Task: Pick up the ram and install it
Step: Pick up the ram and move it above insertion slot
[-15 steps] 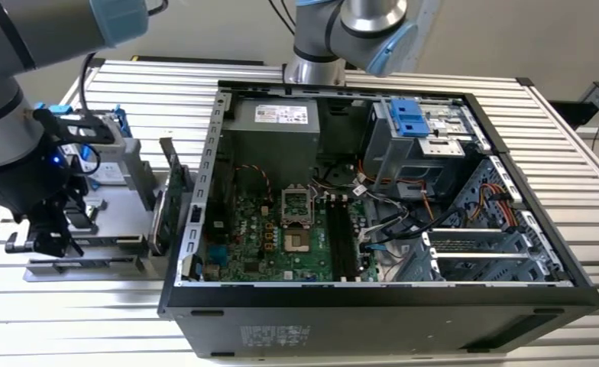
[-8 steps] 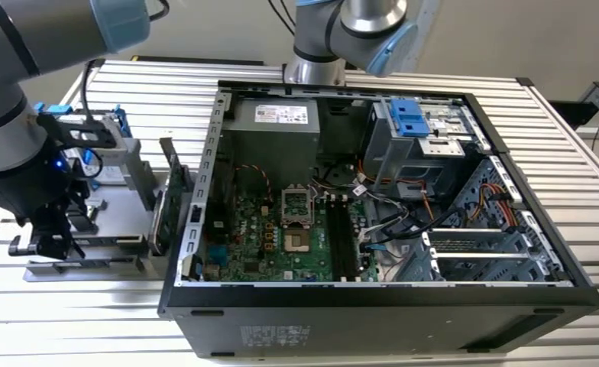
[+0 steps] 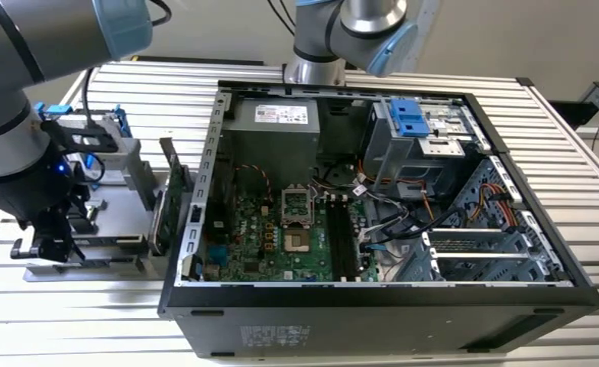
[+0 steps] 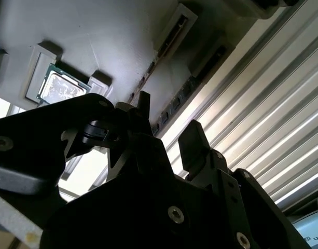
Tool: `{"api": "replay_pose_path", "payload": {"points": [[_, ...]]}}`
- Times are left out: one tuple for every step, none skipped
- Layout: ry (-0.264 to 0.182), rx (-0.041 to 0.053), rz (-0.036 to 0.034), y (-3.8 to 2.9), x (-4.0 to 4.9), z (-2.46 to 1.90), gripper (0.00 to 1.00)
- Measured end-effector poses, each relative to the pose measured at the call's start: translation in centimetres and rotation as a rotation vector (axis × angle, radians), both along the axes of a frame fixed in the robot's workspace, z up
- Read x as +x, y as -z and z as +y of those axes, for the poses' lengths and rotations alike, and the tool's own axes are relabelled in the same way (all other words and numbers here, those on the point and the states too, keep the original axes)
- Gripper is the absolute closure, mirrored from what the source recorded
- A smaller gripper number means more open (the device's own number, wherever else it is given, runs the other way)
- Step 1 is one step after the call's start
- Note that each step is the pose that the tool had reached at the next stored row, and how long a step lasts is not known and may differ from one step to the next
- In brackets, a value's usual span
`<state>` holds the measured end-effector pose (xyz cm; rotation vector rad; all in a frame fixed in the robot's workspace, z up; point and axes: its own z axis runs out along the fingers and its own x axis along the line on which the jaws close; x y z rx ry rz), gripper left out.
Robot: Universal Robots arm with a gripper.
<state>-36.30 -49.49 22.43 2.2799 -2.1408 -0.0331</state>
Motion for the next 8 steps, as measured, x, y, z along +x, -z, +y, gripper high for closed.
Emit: {"api": "replay_pose_path", "payload": {"points": [[0.000,0.0000,0.0000,0.06,0.00,-0.01,0.00],[0.000,0.0001,0.0000,0.12,-0.01,-0.01,0.00],[-0.001,0.0001,0.0000,0.17,0.00,-0.03,0.00],[-0.001,0.0000,0.0001,0.23,0.00,-0.05,0.00],[-0.002,0.0001,0.0000,0.28,0.00,-0.06,0.00],[-0.002,0.0001,0.0000,0.33,0.00,-0.07,0.00],[-0.002,0.0001,0.0000,0.37,0.00,-0.09,0.00],[-0.002,0.0002,-0.0001,0.43,0.01,-0.11,0.00]]}}
